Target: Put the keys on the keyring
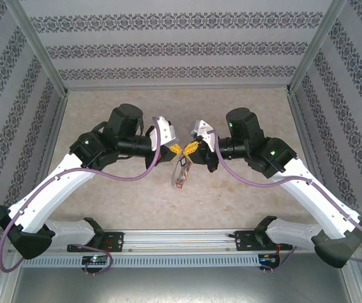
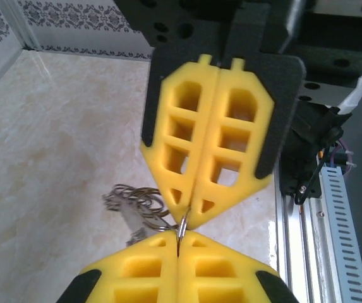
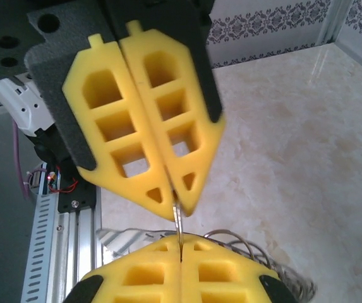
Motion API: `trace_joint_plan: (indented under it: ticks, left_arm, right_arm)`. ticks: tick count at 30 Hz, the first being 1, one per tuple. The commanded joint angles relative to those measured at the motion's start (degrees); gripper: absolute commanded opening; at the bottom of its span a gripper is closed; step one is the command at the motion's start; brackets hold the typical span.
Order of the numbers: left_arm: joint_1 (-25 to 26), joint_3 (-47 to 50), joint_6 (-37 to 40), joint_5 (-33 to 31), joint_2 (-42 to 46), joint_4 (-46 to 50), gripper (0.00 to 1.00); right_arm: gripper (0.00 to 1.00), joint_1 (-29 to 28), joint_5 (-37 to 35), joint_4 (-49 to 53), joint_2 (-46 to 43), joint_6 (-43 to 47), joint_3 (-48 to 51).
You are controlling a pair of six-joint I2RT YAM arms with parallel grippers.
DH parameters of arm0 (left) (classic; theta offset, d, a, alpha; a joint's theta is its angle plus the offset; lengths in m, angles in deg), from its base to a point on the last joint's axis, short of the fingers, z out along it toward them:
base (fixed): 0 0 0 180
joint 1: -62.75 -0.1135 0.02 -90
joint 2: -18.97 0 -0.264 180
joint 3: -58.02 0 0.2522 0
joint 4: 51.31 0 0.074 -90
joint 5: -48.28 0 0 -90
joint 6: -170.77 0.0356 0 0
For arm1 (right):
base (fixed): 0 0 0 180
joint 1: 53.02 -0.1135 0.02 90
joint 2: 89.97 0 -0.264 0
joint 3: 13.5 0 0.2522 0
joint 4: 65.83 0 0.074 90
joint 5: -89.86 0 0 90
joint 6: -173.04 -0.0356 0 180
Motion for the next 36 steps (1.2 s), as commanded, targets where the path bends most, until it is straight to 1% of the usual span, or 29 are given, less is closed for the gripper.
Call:
trace_joint_plan:
  ticks: [1, 4, 7, 8, 11, 13, 16, 19, 23, 32, 34, 36]
  left_arm:
    - [0.9, -1.6, 0.9, 2.2, -0.4, 1.9, 0.00]
    - [1.1, -1.6, 1.0, 2.8, -0.4, 2.2, 0.00]
    - [1.1, -0.9, 0.1, 2.5, 0.6, 0.2, 0.00]
    - [1.1, -0.2, -0.4, 2.4, 1.1, -1.3, 0.00]
    - [1.1, 2.2, -2.9, 2.7, 2.8, -6.7, 0.00]
    - [1.1, 3.0, -4.0, 2.6, 3.3, -8.8, 0.00]
    - [1.1, 4.0, -5.5, 3.4, 4.2, -11.0, 0.00]
    - [1.1, 4.5, -6.5, 4.0, 5.0, -12.4, 0.00]
    - [1.1, 5.3, -8.2, 5.8, 6.1, -14.9, 0.00]
    - [1.0, 7.1, -10.9, 8.3, 7.9, -19.2, 0.00]
    - [1.0, 7.3, -11.1, 8.3, 8.1, -19.6, 0.00]
    - [1.0, 7.4, -11.3, 8.3, 8.1, -19.9, 0.00]
  right_arm:
    - [0.00, -0.1, 1.9, -2.4, -0.2, 1.0, -2.4]
    - [0.00, -0.2, 1.9, -2.8, -0.6, 1.0, -2.2]
    - [0.00, -0.2, 1.4, -3.5, -1.3, 0.6, -1.6]
    - [0.04, -0.2, 0.9, -4.4, -1.9, 0.2, -0.7]
    - [0.22, -0.1, -0.6, -7.5, -4.5, -1.8, 2.8]
    - [0.25, -0.2, -1.7, -8.3, -6.2, -2.8, 4.6]
    - [0.26, 0.1, -2.6, -8.0, -8.2, -3.9, 6.9]
    - [0.24, 0.3, -2.9, -8.2, -9.9, -4.8, 9.1]
    - [0.24, 0.5, -1.3, -10.1, -11.3, -5.8, 11.3]
    - [0.19, 0.7, -1.6, -12.0, -11.3, -6.3, 11.3]
    - [0.20, 0.7, -1.2, -12.7, -11.5, -6.5, 11.4]
    - [0.25, 0.8, 1.1, -13.5, -11.3, -6.9, 11.6]
